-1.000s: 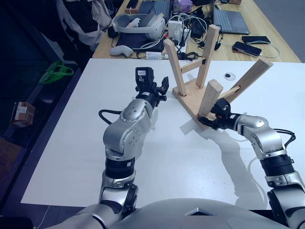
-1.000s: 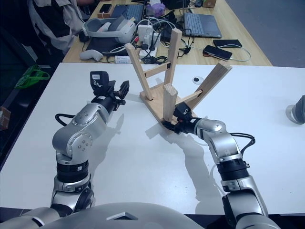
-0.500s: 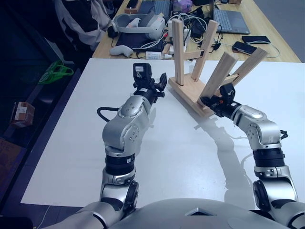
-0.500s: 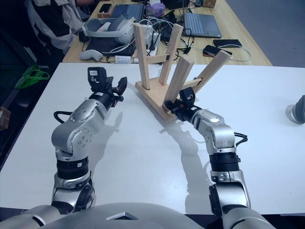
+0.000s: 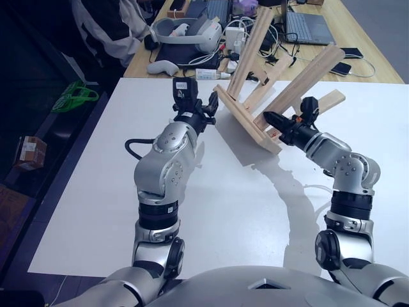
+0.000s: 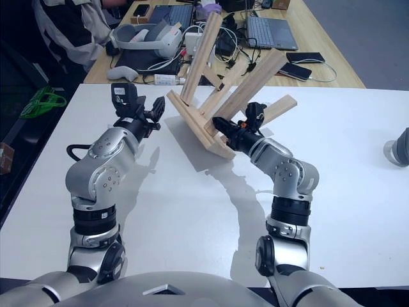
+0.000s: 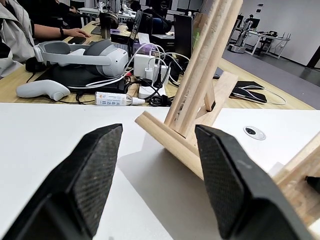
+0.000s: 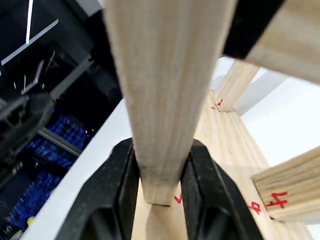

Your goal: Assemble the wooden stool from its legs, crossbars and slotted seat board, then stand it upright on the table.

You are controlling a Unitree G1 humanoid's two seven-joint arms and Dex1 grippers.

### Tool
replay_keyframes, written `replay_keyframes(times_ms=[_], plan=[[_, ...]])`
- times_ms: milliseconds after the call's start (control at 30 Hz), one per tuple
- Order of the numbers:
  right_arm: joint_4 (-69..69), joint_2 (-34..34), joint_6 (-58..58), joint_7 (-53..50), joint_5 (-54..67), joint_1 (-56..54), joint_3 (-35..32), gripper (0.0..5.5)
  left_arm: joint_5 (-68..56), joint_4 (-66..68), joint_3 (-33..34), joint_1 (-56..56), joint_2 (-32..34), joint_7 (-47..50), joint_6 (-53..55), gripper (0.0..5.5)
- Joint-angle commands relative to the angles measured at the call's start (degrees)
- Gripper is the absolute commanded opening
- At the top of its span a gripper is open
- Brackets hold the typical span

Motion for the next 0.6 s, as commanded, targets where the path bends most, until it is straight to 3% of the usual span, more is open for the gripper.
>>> replay_keyframes(times_ms=[33, 233, 433, 600], plan=[[1.18, 3.68, 0.99, -7.45, 5.55, -4.00, -6.87, 1.01, 1.06, 0.49, -0.05, -0.83, 0.34, -0.74, -0.31, 2.71], [3.19, 7.12, -0.21, -16.75, 11.48, -4.55, -13.68, 1.00, 1.87, 0.74, -0.45, -0.83, 0.15, -1.31, -0.52, 2.71], [4.65, 12.61, -7.44, -32.89, 17.62, -4.97, -21.53, 1.00, 2.65, 0.62, -0.43, -0.71, 0.22, -1.76, -0.84, 2.71], [3.19, 15.49, -11.56, -41.40, 24.46, -4.49, -22.07, 1.00, 3.23, 0.86, -0.53, -1.00, 0.43, -2.64, -1.09, 2.71]])
